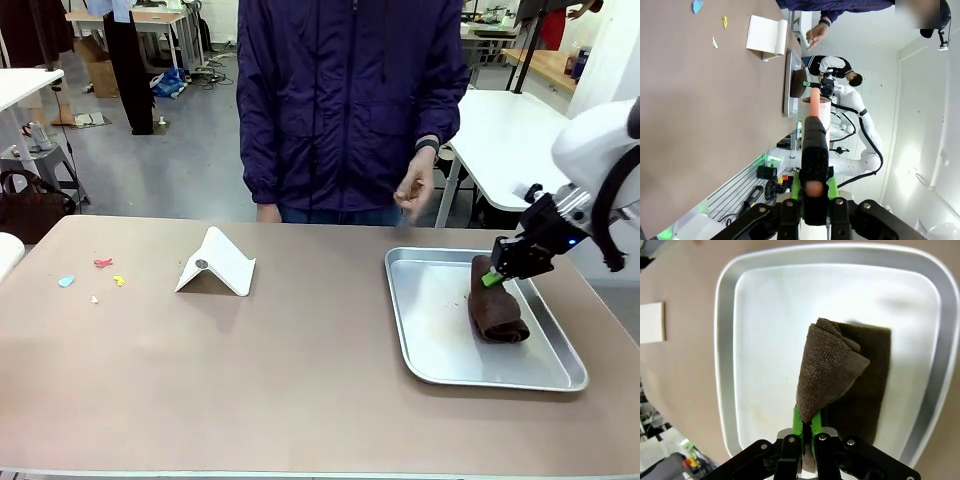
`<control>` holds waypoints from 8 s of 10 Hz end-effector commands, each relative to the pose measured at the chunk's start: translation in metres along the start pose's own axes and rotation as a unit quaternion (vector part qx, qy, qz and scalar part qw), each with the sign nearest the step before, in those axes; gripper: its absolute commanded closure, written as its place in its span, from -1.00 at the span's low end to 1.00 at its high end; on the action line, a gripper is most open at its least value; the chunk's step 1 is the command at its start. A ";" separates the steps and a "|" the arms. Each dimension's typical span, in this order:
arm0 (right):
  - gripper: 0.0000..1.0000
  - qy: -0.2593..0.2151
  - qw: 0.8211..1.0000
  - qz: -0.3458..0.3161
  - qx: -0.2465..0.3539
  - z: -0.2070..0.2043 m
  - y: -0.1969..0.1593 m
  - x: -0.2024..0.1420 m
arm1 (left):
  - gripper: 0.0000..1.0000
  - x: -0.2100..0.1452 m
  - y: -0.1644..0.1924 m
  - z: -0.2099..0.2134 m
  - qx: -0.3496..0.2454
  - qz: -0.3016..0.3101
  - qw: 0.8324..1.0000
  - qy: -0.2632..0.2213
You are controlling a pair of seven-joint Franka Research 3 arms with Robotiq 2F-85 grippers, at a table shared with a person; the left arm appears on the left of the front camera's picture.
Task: Clean the surface of the table.
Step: If a person points to the right, clean the right side of the table with your right hand, and if they point to the left, clean the left side with your left hand, then clean the area not pointed to by the person.
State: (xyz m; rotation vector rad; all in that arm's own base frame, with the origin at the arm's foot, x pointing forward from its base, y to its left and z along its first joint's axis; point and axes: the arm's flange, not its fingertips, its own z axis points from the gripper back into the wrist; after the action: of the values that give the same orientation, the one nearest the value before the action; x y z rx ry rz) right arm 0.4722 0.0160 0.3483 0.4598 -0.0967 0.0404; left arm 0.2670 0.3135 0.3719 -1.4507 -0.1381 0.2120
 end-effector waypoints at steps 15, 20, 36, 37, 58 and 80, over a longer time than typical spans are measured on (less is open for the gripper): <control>0.86 0.012 0.997 0.057 -0.058 -0.070 0.083 0.012 | 1.00 -0.001 -0.002 -0.002 -0.011 -0.006 1.000 -0.009; 0.86 0.017 0.989 0.039 -0.139 -0.065 0.064 0.012 | 1.00 -0.001 -0.002 -0.002 -0.011 -0.006 1.000 -0.009; 0.86 -0.077 0.976 0.007 0.205 0.070 -0.057 -0.031 | 1.00 -0.001 -0.002 -0.002 -0.011 -0.006 1.000 -0.009; 0.86 -0.074 0.967 0.020 0.244 0.074 -0.061 -0.033 | 1.00 -0.001 -0.002 -0.002 -0.011 -0.006 1.000 -0.009; 0.86 -0.089 0.852 0.046 0.514 0.119 -0.105 -0.075 | 1.00 -0.001 -0.002 -0.002 -0.011 -0.006 1.000 -0.009; 0.86 -0.089 0.852 0.046 0.514 0.119 -0.105 -0.075 | 0.95 0.079 -0.011 -0.042 0.279 -0.026 0.949 -0.146</control>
State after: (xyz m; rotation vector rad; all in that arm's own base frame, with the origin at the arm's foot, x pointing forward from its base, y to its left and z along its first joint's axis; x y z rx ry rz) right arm 0.3946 -0.1322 0.3981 1.5253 -0.2657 0.1250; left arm 0.3481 0.2889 0.3702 -0.8473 -0.3357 0.3569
